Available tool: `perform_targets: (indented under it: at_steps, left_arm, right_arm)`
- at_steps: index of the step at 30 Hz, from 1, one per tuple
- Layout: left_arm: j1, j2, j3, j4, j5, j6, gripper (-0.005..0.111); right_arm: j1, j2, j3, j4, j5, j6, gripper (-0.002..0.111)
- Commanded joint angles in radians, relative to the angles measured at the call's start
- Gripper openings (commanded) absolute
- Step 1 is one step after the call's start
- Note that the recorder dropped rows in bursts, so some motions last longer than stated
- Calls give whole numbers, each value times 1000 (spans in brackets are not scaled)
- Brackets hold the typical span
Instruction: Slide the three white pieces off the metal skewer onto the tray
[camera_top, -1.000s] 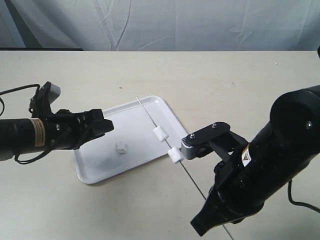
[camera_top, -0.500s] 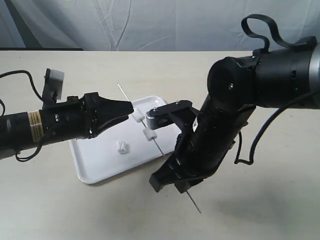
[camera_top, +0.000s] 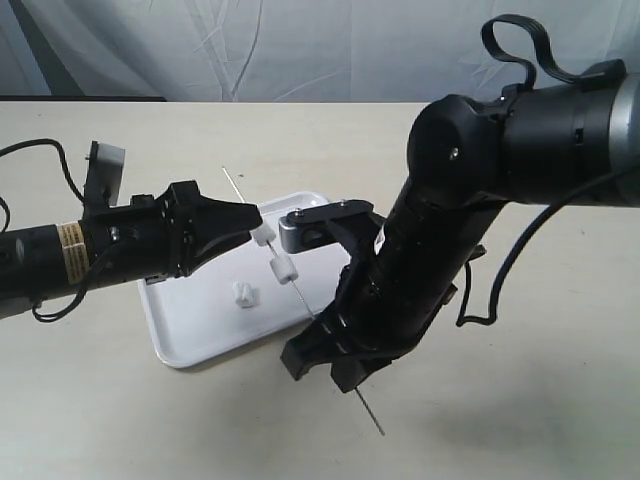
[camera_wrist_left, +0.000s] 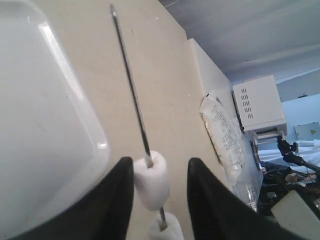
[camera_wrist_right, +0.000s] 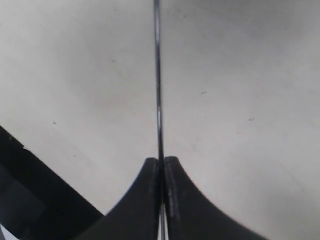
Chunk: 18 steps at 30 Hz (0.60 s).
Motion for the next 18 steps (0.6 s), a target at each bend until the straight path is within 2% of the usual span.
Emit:
perform_targets:
  at_steps: [1, 5, 12, 18]
  left_arm:
    - [-5, 1, -1, -10, 4, -3, 36]
    - [-5, 1, -1, -10, 4, -3, 36]
    - [-5, 1, -1, -4, -13, -5, 35]
    - [-5, 1, -1, 6, -25, -32, 26]
  right_arm:
    - [-2, -9, -5, 42, 4, -39, -1]
    - [-2, -9, -5, 124, 4, -105, -1]
    - [-2, -9, -5, 119, -4, -107, -1]
    - [-2, -9, -5, 107, -4, -107, -1]
